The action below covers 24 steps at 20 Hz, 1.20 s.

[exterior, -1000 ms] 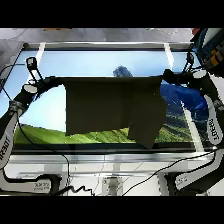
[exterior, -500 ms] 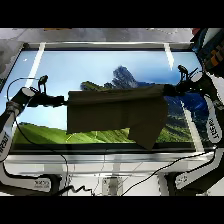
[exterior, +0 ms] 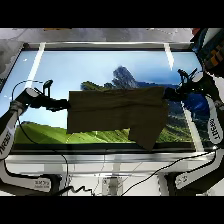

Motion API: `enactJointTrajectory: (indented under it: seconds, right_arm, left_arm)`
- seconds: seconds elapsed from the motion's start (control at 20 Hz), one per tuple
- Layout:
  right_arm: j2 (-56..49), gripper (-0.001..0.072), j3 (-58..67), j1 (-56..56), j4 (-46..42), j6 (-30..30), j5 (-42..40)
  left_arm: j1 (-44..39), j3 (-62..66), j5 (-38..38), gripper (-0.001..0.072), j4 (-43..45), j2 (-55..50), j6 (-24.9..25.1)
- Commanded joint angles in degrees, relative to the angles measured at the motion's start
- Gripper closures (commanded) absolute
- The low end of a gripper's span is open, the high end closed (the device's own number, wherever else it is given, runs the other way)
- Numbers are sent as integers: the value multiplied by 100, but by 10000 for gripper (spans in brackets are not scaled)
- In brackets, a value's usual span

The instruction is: Fold the clothes and pants, and hang the long-sleeved shirts on hangers.

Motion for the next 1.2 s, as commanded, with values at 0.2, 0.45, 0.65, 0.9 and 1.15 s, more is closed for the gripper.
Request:
enactJointTrajectory:
  seconds: [0.2,0.45,0.65,0.9,1.15]
  right_arm:
    - [566,270,-1014,-1010,166,-402,1552]
    - [1644,270,-3106,-1248,855,-1047,750]
    - [2002,283,-4411,-1246,1821,-1394,-155]
    - [2000,345,-5396,-1128,2227,-1775,-955]
    - [2000,530,-5541,-796,2492,-2197,-1237]
  left_arm:
    - [835,-7,-787,155,739,1469,55]
    - [1211,-708,-791,155,734,1996,170]
    - [1207,-1506,-782,160,555,2004,330]
    - [1207,-2070,-673,160,522,2004,345]
    - [1207,-2376,-671,161,363,2004,343]
